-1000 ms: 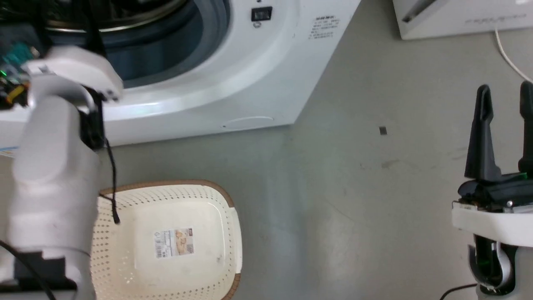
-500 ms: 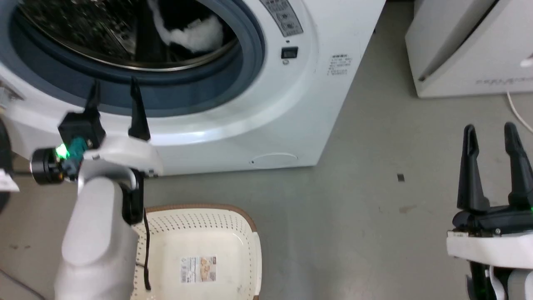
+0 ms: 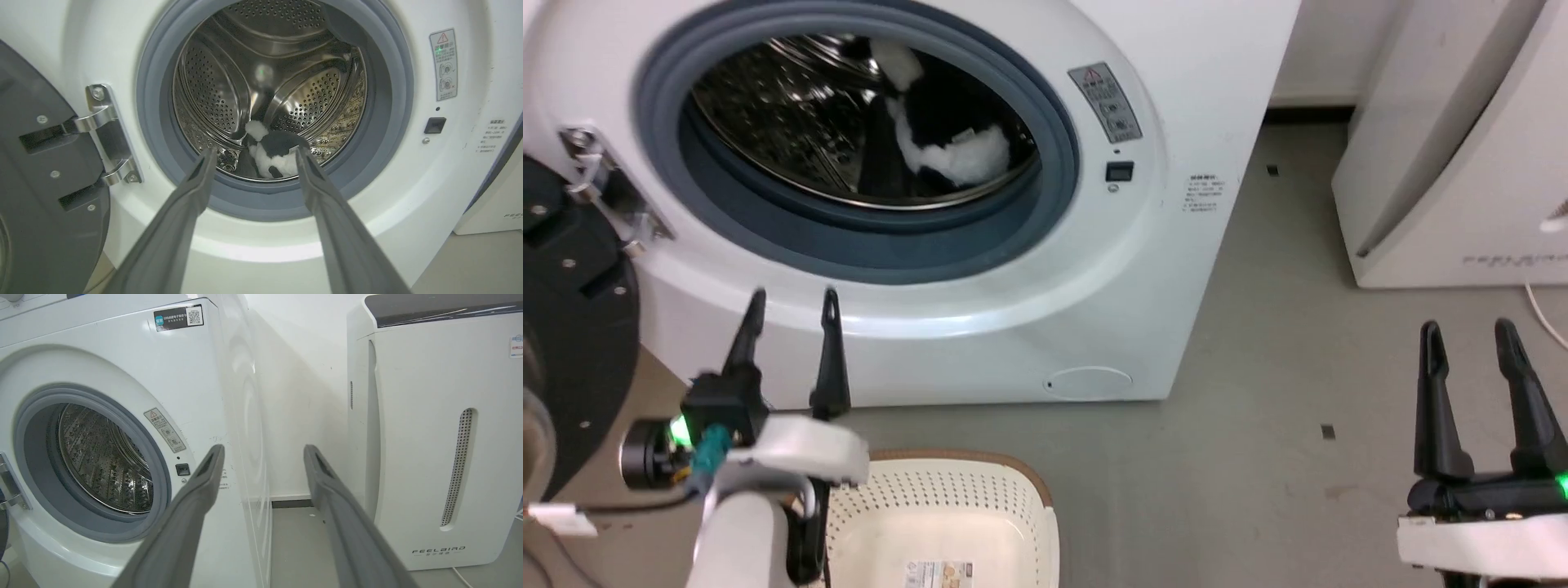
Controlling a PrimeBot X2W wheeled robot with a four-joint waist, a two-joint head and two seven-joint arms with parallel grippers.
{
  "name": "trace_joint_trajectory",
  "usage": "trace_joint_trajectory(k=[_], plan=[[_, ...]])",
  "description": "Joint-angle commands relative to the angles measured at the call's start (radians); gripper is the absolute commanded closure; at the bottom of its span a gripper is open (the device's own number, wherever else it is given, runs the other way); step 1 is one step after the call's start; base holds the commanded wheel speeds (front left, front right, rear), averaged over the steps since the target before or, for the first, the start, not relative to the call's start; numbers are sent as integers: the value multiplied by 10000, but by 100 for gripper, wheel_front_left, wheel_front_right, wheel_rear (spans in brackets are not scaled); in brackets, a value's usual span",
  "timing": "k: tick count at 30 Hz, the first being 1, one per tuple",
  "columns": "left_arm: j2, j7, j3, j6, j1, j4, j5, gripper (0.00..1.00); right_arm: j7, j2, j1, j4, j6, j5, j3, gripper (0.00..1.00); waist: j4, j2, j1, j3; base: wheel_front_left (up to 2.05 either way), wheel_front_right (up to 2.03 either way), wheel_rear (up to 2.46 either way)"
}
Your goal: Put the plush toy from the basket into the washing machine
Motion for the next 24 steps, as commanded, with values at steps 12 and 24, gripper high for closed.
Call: trace_joint_trajectory(k=[12,24], plan=[[-317,-53,-115,196,1932,-646,421,0,-44,-4,908,177,-7,-158,-92,0,613,0,2,-990,0,0,0],[-391,-53,-172,283,2139,-566,554,0,-44,-4,1089,265,-7,-114,-93,0,698,0,2,-1072,0,0,0]])
